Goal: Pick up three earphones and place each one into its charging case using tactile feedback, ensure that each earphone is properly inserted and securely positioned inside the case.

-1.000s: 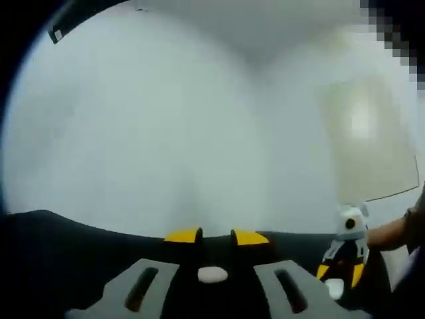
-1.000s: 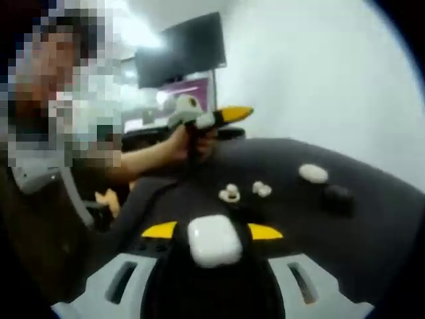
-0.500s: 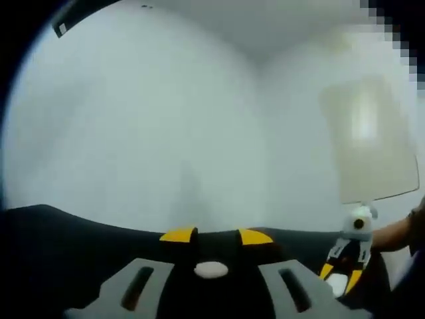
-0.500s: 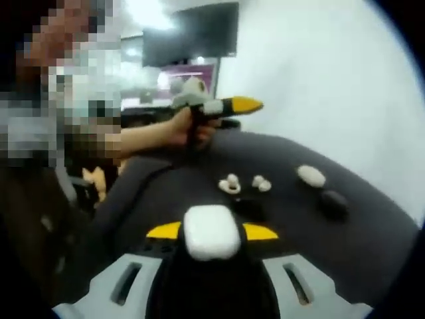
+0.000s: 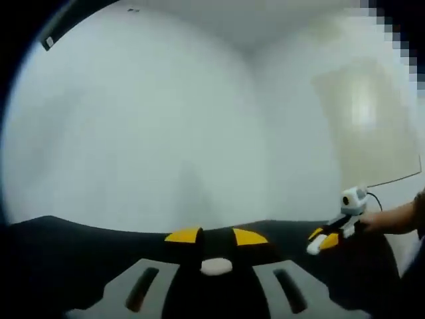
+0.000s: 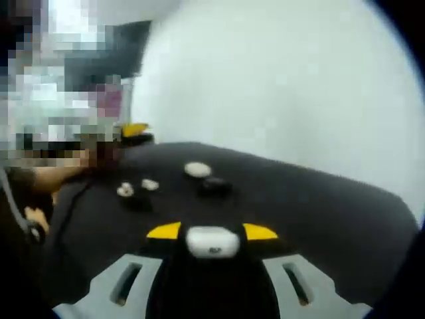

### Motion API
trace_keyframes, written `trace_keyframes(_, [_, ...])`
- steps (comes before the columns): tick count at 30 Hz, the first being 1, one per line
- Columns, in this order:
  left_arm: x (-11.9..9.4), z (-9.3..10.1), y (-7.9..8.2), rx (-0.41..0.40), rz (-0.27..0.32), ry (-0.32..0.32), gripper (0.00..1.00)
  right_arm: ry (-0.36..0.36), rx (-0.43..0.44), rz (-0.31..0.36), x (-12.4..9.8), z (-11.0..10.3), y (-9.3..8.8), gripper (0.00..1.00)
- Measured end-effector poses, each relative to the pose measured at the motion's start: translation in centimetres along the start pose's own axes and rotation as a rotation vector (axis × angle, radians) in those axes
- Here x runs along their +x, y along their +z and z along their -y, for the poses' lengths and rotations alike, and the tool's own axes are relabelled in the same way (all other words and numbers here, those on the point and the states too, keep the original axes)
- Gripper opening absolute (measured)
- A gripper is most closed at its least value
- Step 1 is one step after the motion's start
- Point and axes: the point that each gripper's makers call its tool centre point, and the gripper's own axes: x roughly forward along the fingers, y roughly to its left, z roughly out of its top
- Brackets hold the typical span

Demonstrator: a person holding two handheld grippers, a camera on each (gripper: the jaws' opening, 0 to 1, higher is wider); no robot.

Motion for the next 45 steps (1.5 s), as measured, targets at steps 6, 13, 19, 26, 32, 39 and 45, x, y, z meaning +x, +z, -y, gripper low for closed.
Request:
trace_keyframes(6, [-0.1,-0.1,-0.2,-0.003,-0.006,0.0,0.15,-0.046,-0.127,-0.053,0.4,2.1,-0.7,0.34])
trace_keyframes(13, [0.0,0.1,-0.3,-0.003,-0.011,-0.014,0.15,-0.042,-0.072,-0.104,0.8,3.0,-2.5,0.35])
trace_keyframes(19, [0.0,0.3,-0.4,0.006,-0.019,-0.019,0.15,-0.02,0.017,-0.064,0.8,3.0,-2.8,0.36])
trace_keyframes(26, [0.0,0.3,-0.4,0.014,-0.02,-0.016,0.15,-0.102,-0.154,-0.029,0.6,2.8,0.0,0.45])
trace_keyframes(32, [0.0,0.2,-0.5,0.013,-0.025,-0.01,0.16,-0.004,-0.065,0.085,2.0,-0.4,4.3,0.45])
trace_keyframes(39, [0.0,0.3,-0.6,0.028,-0.03,-0.012,0.16,0.03,-0.048,-0.051,7.5,-4.3,2.7,0.45])
trace_keyframes(45, [0.0,0.3,-0.7,0.028,-0.035,-0.012,0.16,-0.032,-0.01,-0.069,10.7,-5.4,2.9,0.45])
